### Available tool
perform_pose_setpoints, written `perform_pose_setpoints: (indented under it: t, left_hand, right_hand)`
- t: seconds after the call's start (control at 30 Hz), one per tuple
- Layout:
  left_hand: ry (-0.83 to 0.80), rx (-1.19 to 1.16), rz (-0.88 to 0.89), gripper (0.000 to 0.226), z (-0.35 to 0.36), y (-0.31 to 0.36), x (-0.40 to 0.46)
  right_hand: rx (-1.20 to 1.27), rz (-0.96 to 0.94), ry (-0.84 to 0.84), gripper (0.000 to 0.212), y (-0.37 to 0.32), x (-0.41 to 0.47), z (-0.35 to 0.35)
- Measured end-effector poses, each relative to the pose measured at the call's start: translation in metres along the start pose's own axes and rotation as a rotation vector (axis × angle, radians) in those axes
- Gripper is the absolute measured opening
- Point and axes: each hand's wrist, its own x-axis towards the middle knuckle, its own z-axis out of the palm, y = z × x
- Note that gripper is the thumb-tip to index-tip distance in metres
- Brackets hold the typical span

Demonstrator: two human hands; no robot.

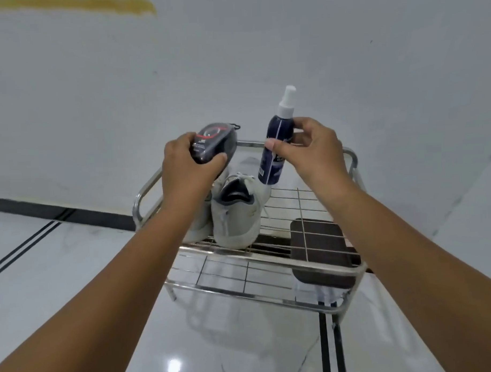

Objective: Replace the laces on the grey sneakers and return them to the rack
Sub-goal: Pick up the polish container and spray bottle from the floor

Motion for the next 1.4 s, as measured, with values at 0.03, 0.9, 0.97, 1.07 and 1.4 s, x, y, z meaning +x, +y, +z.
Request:
perform_pose_setpoints:
  t: [0.03,0.9,0.97,1.07,1.4]
  left_hand:
    - [0.008,0.005,-0.005,0.060,0.006,0.001,0.009]
    - [-0.080,0.119,-0.207,0.056,-0.260,0.461,0.084]
    - [-0.043,0.102,-0.222,0.055,-0.273,0.475,0.080]
    - [0.003,0.074,-0.256,0.054,-0.287,0.480,0.073]
    - [0.044,0.039,-0.351,0.056,-0.319,0.449,0.081]
  right_hand:
    - [-0.001,0.006,0.006,0.043,0.002,0.011,-0.001]
    - [-0.028,0.132,-0.348,0.032,-0.481,0.105,-0.219]
    - [-0.016,0.116,-0.376,0.032,-0.500,0.103,-0.224]
    - [-0.010,0.089,-0.418,0.031,-0.514,0.098,-0.225]
    - [0.008,0.105,-0.473,0.030,-0.515,0.100,-0.172]
